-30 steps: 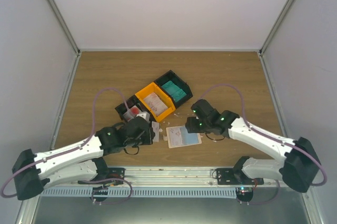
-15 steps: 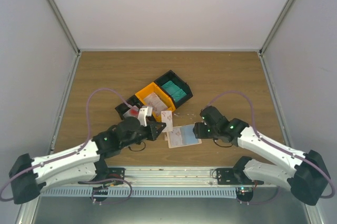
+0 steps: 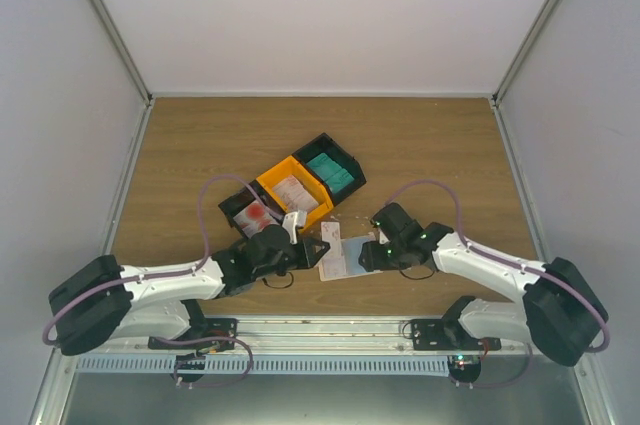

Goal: Put the credit cards into the card holder
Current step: Insert the credit card into the card holder.

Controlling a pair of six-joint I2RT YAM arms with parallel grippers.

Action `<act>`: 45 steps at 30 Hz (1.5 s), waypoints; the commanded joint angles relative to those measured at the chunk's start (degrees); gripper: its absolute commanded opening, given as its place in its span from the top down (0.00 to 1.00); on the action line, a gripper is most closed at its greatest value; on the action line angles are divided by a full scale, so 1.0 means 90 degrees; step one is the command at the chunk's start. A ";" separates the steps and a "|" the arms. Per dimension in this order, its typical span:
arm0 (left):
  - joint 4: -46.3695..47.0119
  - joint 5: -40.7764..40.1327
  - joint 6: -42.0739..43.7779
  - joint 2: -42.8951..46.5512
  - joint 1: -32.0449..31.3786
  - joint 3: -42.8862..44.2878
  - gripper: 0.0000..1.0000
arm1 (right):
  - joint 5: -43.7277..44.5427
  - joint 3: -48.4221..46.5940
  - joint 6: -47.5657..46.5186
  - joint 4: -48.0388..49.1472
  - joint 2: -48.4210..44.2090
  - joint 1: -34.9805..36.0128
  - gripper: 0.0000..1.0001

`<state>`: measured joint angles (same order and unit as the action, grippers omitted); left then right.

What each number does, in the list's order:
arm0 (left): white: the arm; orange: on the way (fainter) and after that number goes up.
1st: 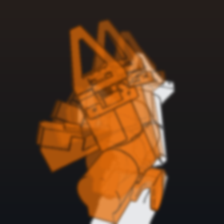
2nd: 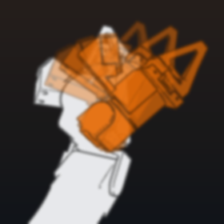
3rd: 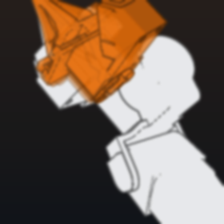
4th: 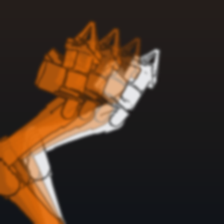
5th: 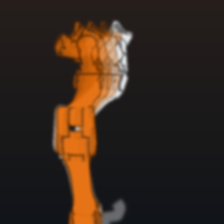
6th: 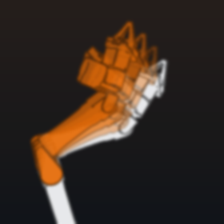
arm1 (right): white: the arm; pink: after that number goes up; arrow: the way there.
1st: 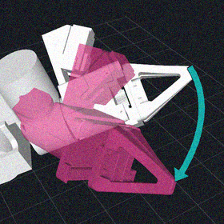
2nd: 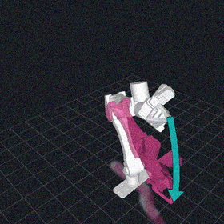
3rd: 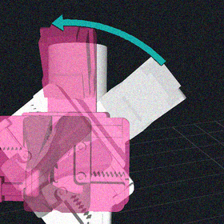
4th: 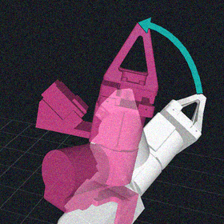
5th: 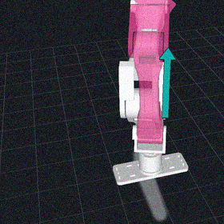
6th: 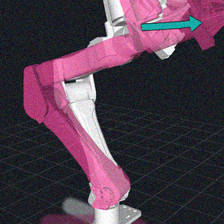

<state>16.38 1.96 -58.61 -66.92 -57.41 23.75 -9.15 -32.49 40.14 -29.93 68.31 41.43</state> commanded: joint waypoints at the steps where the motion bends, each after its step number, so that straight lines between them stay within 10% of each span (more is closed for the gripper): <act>1: 0.0966 0.0004 -0.0349 -0.0241 -0.0037 -0.0224 1.00 | 0.0140 0.0002 -0.0147 -0.0055 0.0227 -0.0062 0.43; 8: 0.0869 -0.0155 -0.0391 -0.0348 -0.0034 -0.0194 1.00 | 0.1217 -0.0245 -0.0052 -0.0456 0.0326 -0.0105 0.42; 26: 0.0368 -0.0496 -0.0708 0.0080 -0.0031 -0.0528 1.00 | -0.0913 0.0015 0.0205 0.0567 0.0668 -0.0056 0.51; 45: 0.1621 0.0099 -0.0824 -0.0914 -0.0037 -0.0793 1.00 | 0.1346 -0.0701 0.0192 -0.0910 0.1399 0.0532 0.59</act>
<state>24.05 2.11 -66.30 -73.82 -57.41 17.50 -4.97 -37.58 41.80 -31.77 79.33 44.95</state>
